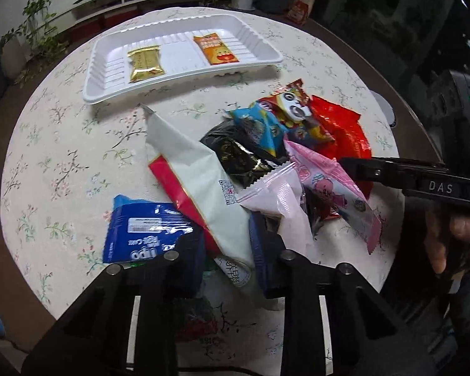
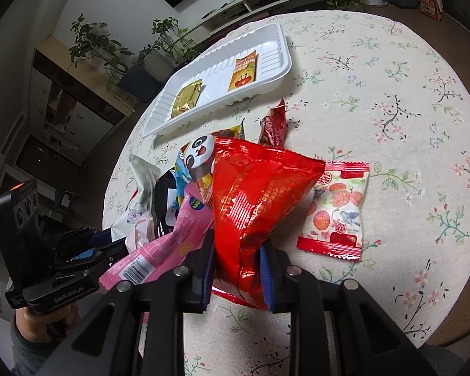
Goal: Organize snacks
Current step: 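Grasp the white-red packet with the left tool while the right tool grasps the large red bag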
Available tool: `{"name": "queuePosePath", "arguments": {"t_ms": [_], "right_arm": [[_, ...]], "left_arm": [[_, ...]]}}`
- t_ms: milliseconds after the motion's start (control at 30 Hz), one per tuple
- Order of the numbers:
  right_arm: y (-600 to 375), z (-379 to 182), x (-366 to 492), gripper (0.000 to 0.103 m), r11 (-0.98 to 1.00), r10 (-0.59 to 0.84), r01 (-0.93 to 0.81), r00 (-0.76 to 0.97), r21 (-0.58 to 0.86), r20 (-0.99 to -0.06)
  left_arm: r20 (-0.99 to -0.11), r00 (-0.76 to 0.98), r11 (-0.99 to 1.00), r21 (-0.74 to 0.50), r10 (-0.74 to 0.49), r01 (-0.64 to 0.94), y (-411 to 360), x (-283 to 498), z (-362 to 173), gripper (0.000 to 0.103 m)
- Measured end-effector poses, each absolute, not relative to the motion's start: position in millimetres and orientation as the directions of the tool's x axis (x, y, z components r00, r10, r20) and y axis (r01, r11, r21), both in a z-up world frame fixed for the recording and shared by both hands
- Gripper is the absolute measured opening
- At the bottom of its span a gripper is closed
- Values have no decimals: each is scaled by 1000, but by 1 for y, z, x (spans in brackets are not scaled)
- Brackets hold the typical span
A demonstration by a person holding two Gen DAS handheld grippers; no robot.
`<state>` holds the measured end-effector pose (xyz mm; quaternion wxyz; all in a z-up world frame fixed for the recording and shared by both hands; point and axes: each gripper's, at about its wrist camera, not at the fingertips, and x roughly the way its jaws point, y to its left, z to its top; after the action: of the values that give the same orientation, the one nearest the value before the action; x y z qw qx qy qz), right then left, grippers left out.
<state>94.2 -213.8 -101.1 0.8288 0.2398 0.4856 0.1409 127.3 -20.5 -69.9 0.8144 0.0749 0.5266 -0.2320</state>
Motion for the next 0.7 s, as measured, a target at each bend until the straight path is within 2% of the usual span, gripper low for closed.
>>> {"name": "queuePosePath", "arguments": {"t_ms": [100, 300, 700], "right_arm": [[-212, -99, 92, 27, 851, 457, -4, 498, 525, -737], [-214, -97, 90, 26, 851, 456, -12, 513, 525, -728], [-222, -84, 79, 25, 837, 467, -22, 550, 546, -693]], "left_arm": [[-876, 356, 882, -144, -325, 449, -19, 126, -69, 15], [-859, 368, 889, -190, -356, 416, -7, 125, -67, 12], [-802, 375, 869, -333, -465, 365, 25, 120, -59, 10]]}}
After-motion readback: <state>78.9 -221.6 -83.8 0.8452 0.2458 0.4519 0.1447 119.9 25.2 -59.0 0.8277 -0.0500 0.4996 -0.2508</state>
